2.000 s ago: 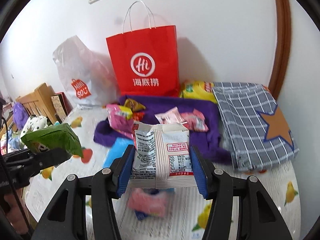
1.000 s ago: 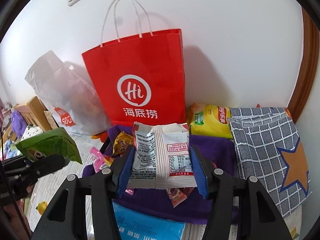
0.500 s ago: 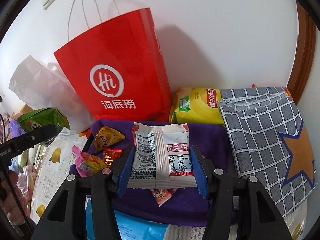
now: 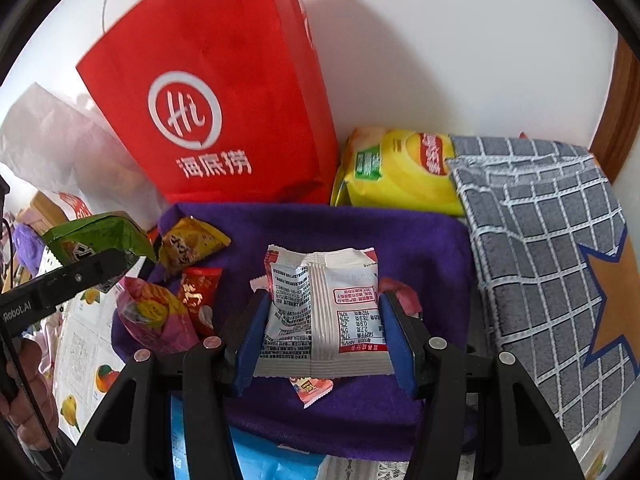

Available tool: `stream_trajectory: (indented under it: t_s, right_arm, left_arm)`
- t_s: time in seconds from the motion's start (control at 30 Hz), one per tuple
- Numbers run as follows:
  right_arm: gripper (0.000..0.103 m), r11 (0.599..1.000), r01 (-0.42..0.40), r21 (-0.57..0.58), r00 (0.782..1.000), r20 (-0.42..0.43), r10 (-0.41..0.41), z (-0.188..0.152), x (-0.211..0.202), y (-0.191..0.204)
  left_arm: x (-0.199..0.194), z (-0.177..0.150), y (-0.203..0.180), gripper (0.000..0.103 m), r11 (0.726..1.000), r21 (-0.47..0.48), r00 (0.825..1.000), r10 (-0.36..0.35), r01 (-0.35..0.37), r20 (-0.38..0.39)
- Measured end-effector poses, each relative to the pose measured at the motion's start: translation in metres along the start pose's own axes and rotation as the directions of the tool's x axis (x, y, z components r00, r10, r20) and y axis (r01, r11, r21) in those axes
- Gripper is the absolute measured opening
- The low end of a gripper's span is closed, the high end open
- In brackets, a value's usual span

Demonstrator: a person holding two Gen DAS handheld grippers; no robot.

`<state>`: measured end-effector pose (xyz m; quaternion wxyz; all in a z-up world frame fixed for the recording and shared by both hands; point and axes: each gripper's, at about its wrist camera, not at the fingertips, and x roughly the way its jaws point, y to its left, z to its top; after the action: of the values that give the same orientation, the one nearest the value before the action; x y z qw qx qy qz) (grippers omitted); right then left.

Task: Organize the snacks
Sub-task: 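Lower the green bag with the left tool while the right lowers the white packet, open both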

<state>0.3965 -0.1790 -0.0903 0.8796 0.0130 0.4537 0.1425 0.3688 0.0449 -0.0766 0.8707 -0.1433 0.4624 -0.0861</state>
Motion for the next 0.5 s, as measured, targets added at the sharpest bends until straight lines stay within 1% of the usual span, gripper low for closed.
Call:
stream_trajectory:
  t_s: [0.1, 0.2, 0.37, 0.5]
  right_arm:
    - [0.055, 1.000, 0.004, -0.005, 1.000, -0.010, -0.004, -0.001, 0.005, -0.001]
    - [0.055, 1.000, 0.030, -0.004, 0.999, -0.024, -0.030, -0.002, 0.012, -0.004]
    - [0.055, 0.999, 0.049, 0.005, 0.998, -0.048, -0.049, -0.004, 0.022, -0.008]
    - [0.055, 0.998, 0.058, 0.006, 0.997, -0.044, -0.058, -0.004, 0.022, -0.009]
  left_arm:
    - [0.010, -0.002, -0.001, 0.032, 1.000, 0.008, 1.000, 0.014, -0.014, -0.025]
    - [0.017, -0.003, 0.000, 0.032, 1.000, 0.002, 0.999, 0.018, -0.018, -0.039]
    - [0.024, -0.005, 0.003, 0.033, 0.999, 0.002, 0.998, 0.033, -0.033, -0.053]
    - [0.031, -0.007, 0.001, 0.033, 0.998, 0.021, 0.997, 0.056, -0.055, -0.058]
